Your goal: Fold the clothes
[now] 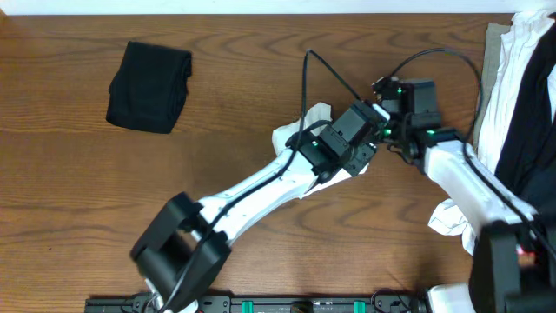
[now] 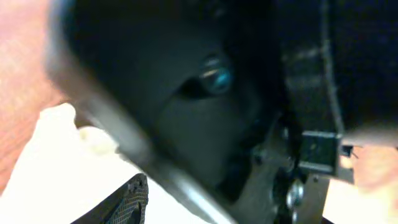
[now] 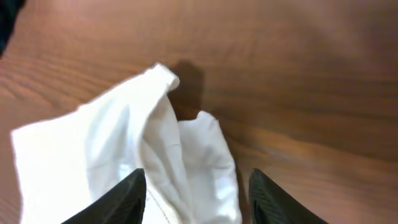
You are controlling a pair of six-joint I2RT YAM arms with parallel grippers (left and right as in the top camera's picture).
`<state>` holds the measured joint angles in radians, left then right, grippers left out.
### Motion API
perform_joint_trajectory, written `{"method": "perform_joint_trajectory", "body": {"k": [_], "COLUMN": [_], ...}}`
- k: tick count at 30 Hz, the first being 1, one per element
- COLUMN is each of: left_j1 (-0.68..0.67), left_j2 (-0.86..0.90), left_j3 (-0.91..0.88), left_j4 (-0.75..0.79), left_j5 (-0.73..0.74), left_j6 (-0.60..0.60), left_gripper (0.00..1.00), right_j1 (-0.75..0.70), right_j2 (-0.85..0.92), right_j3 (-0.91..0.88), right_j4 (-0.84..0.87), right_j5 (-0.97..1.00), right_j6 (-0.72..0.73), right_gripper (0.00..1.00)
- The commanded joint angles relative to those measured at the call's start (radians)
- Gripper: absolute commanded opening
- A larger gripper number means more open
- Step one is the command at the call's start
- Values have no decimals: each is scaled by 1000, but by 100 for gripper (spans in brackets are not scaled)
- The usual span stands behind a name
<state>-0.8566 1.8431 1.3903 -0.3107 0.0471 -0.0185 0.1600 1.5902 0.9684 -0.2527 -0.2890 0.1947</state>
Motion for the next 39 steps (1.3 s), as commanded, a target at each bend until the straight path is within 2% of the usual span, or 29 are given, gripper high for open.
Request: {"method": "perform_joint_trajectory", "body": {"k": [1, 5, 6, 10, 11, 15, 16, 19, 24, 32, 39], "left_j1": [37, 105, 125, 220, 236, 298, 308, 324, 326, 336, 337], "left_j2": [-99, -157, -160, -141, -132, -74, -55, -13, 29, 52, 146], "left_j3": [43, 43, 43, 35, 35, 31, 31, 31, 31, 26, 19], "left_j4": [14, -17, -29, -119, -142, -229, -240, -245, -223, -224, -267], "left_j5": [-32, -66, -66, -66, -64, -54, -54, -13, 76, 72, 57], "left_j6": [-54, -100, -100, -114, -120, -122, -122, -121, -122, -121, -121], "left_gripper": [56, 55, 50, 24, 21, 19, 15, 12, 13, 13, 13], "right_j1": [-2, 13, 20, 51, 57, 90, 97, 110, 114, 114, 114], "right_j2": [-70, -110, -111, -109, -108, -102, -99, -85, -26, 151, 277], "right_j3": [-6, -6, -6, -8, -8, -8, -9, -19, -31, -33, -33], "right_j4": [-56, -109, -117, -155, -165, -209, -214, -214, -215, -188, -180], "right_j5": [66, -10, -44, -130, -133, -129, -121, -45, 32, 69, 106], "right_j6": [-17, -17, -17, -16, -16, -16, -16, -16, -16, -16, -15], "right_gripper": [52, 46, 42, 4, 1, 1, 1, 1, 1, 1, 1]}}
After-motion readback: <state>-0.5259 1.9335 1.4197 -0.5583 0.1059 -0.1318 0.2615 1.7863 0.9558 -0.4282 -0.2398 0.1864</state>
